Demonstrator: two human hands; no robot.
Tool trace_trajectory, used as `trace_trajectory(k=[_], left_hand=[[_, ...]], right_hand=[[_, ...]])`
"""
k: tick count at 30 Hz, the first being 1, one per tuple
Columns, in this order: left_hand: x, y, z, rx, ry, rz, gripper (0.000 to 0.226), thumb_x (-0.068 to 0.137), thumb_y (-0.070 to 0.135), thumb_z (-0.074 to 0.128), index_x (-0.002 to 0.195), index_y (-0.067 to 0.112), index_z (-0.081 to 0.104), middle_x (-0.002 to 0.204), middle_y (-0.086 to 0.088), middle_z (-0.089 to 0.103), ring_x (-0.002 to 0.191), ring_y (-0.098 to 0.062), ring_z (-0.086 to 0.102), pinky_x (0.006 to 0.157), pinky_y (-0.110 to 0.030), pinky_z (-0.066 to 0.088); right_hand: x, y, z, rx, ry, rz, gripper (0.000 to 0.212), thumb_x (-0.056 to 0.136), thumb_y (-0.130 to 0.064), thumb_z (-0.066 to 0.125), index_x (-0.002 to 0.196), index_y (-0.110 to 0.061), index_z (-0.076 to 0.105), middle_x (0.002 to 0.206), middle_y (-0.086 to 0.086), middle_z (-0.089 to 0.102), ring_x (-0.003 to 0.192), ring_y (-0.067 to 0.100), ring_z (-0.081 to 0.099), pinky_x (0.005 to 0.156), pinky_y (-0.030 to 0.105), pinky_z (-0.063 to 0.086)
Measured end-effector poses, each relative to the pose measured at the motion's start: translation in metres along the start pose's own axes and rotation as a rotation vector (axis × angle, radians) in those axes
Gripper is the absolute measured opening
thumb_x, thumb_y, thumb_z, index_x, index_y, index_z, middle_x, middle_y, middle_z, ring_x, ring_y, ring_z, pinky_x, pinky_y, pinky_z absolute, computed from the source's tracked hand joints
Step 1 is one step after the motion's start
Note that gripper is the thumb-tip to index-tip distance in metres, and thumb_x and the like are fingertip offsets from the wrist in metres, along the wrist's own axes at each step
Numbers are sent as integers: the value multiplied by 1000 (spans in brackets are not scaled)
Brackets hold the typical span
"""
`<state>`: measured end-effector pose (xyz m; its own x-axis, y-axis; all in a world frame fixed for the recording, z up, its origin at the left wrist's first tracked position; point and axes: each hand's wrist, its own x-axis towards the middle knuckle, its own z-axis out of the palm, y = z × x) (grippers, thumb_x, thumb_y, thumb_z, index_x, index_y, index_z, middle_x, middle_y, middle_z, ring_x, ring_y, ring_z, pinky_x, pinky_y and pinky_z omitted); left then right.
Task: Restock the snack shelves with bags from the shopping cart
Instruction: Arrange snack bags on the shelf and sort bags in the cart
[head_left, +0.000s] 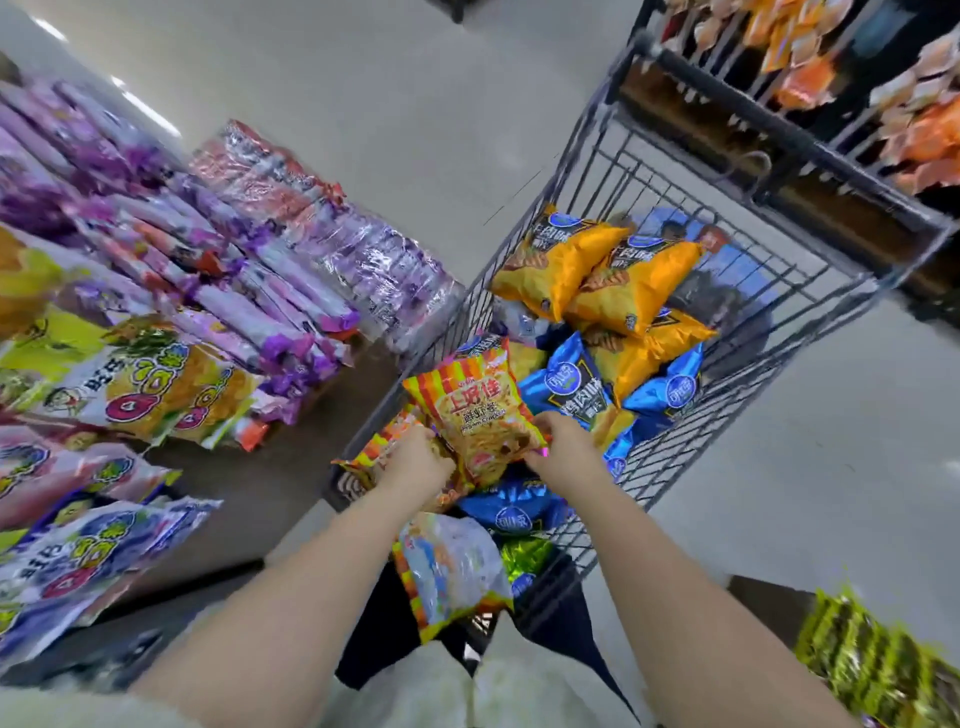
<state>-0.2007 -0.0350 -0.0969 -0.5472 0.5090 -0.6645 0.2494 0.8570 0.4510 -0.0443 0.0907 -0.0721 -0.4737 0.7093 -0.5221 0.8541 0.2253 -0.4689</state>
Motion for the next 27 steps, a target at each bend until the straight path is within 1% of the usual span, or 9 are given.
trace_trajectory(k=[3, 6, 7, 12, 16, 19, 22, 25, 27], left_hand=[[17, 3, 21, -239, -11, -150, 43, 94, 33, 61, 129, 10, 50, 121, -10, 64, 102, -29, 62, 83, -34, 49], [21, 7, 40, -495, -4, -262, 57, 98, 35, 56, 147, 13, 38, 146, -7, 48, 126, -29, 51, 102, -36, 43], [23, 8, 47, -547, 9, -296, 57, 99, 36, 55, 149, 13, 36, 148, -7, 45, 127, -29, 49, 103, -37, 42], [16, 17, 73, -674, 120, -377, 46, 100, 35, 53, 141, 16, 44, 139, -7, 52, 120, -29, 54, 99, -39, 46], [-4, 25, 85, -727, 231, -373, 56, 97, 35, 58, 147, 16, 40, 148, -6, 45, 131, -27, 46, 110, -46, 39], [-29, 32, 84, -761, 309, -355, 61, 95, 36, 62, 148, 17, 39, 146, -3, 45, 132, -25, 44, 107, -39, 39], [-57, 35, 72, -878, 416, -301, 55, 92, 31, 67, 140, 14, 47, 126, 2, 53, 114, -15, 50, 90, -27, 39], [-86, 22, 56, -1012, 538, -273, 43, 86, 26, 74, 125, 19, 58, 114, 5, 60, 103, -14, 58, 84, -33, 47], [-110, 8, 44, -1130, 626, -253, 33, 83, 18, 78, 110, 24, 61, 110, 0, 64, 103, -18, 63, 86, -37, 52]], right_hand=[[34, 7, 1, 35, -132, 18, 56, 85, -28, 72, 134, -17, 46, 127, -3, 55, 100, 17, 55, 70, 28, 44], [59, 14, 3, 87, -246, 2, 64, 82, -28, 76, 135, -14, 43, 128, 4, 57, 105, 21, 57, 84, 33, 48], [64, 16, 3, 95, -274, -10, 68, 82, -30, 76, 137, -13, 41, 130, 5, 56, 111, 23, 56, 89, 34, 47], [81, 26, 2, 97, -366, -67, 68, 88, -38, 68, 142, -12, 36, 135, 7, 54, 119, 25, 54, 96, 37, 46], [81, 35, -8, 204, -446, -101, 62, 86, -40, 70, 137, -15, 43, 121, -2, 57, 103, 15, 55, 87, 31, 45], [75, 39, -20, 329, -491, -117, 70, 71, -55, 79, 129, -25, 50, 116, -4, 61, 104, 17, 60, 93, 43, 51], [70, 25, -30, 408, -515, -141, 69, 68, -54, 81, 126, -29, 54, 121, -3, 59, 109, 19, 59, 96, 45, 49], [57, -9, -35, 462, -588, -217, 54, 77, -36, 80, 124, -20, 59, 121, 0, 63, 108, 20, 61, 95, 39, 49], [43, -35, -32, 431, -644, -307, 57, 71, -42, 82, 120, -21, 63, 115, 1, 69, 103, 18, 66, 96, 43, 51]])
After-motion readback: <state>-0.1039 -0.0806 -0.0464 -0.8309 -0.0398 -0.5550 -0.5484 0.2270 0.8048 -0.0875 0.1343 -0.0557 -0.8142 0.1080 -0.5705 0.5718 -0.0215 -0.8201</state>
